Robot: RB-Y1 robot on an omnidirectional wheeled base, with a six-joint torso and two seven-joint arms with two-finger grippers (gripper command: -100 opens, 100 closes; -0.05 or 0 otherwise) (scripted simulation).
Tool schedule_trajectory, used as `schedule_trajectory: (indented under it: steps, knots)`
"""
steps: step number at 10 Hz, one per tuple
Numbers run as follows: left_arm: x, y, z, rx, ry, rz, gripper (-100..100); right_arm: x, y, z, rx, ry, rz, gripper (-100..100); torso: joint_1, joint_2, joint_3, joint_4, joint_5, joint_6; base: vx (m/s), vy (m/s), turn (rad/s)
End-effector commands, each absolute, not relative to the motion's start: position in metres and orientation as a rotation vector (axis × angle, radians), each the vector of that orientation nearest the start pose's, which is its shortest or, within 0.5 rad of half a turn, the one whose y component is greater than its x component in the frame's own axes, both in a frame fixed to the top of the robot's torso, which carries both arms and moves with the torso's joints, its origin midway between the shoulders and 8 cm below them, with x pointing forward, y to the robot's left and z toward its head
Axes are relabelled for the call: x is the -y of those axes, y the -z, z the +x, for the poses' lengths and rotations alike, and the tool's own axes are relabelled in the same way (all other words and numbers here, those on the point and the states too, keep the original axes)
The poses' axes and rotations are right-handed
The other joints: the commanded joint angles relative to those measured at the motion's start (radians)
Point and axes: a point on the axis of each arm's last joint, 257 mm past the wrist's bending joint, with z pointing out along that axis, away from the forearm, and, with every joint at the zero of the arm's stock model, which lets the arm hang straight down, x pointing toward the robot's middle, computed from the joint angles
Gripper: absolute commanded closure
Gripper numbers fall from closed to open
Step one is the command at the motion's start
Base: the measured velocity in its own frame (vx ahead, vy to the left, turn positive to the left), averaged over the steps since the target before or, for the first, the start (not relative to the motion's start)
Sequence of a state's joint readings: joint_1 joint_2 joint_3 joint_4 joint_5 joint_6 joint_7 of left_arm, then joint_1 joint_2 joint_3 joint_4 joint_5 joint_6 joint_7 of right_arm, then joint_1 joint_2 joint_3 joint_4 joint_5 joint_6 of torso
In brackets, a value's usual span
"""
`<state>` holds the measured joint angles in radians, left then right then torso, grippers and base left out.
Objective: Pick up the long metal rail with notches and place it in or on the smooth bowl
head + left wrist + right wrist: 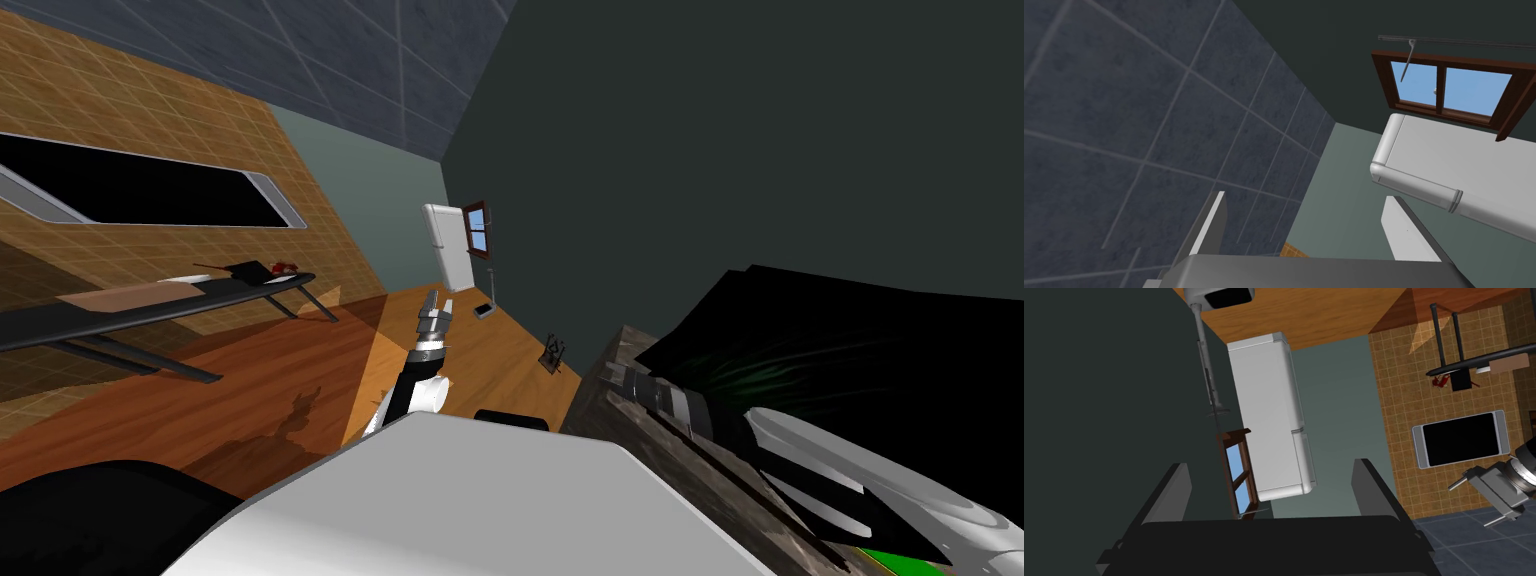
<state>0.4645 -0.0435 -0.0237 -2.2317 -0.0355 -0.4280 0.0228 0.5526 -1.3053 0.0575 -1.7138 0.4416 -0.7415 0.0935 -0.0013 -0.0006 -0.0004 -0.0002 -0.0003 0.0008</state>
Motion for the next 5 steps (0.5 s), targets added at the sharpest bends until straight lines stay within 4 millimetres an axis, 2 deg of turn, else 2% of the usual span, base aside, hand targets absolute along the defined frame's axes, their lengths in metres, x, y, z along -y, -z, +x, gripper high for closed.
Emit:
schedule_trajectory:
  steps: [1,2,3,4,5]
  knots:
    - [-0.271,-0.001,0.369,-0.651,1.317,-0.751,0,0.376,0.263,0.298,-2.091,-0.575,-0.688,-100,0.000,0.000,0.000,0.000,0.000,0.000,0.015,-0.012,0.062]
    - [-0.271,-0.001,0.369,-0.651,1.317,-0.751,0,0.377,0.262,0.298,-2.093,-0.572,-0.694,-100,0.000,0.000,0.000,0.000,0.000,0.000,0.008,-0.011,0.030]
    - [-0.271,-0.001,0.369,-0.651,1.317,-0.751,0,0.398,0.276,0.284,-2.164,-0.531,-0.724,-100,0.000,0.001,0.000,0.000,0.000,0.000,0.006,-0.013,0.067]
    - [-0.271,-0.001,0.369,-0.651,1.317,-0.751,0,0.398,0.276,0.284,-2.165,-0.529,-0.728,-100,0.000,0.001,0.001,0.000,0.000,0.000,0.006,-0.013,0.046]
    - [-0.271,-0.001,0.369,-0.651,1.317,-0.751,0,0.419,0.288,0.269,-2.236,-0.487,-0.760,-100,0.000,0.001,0.001,0.000,0.000,0.000,0.004,-0.012,0.066]
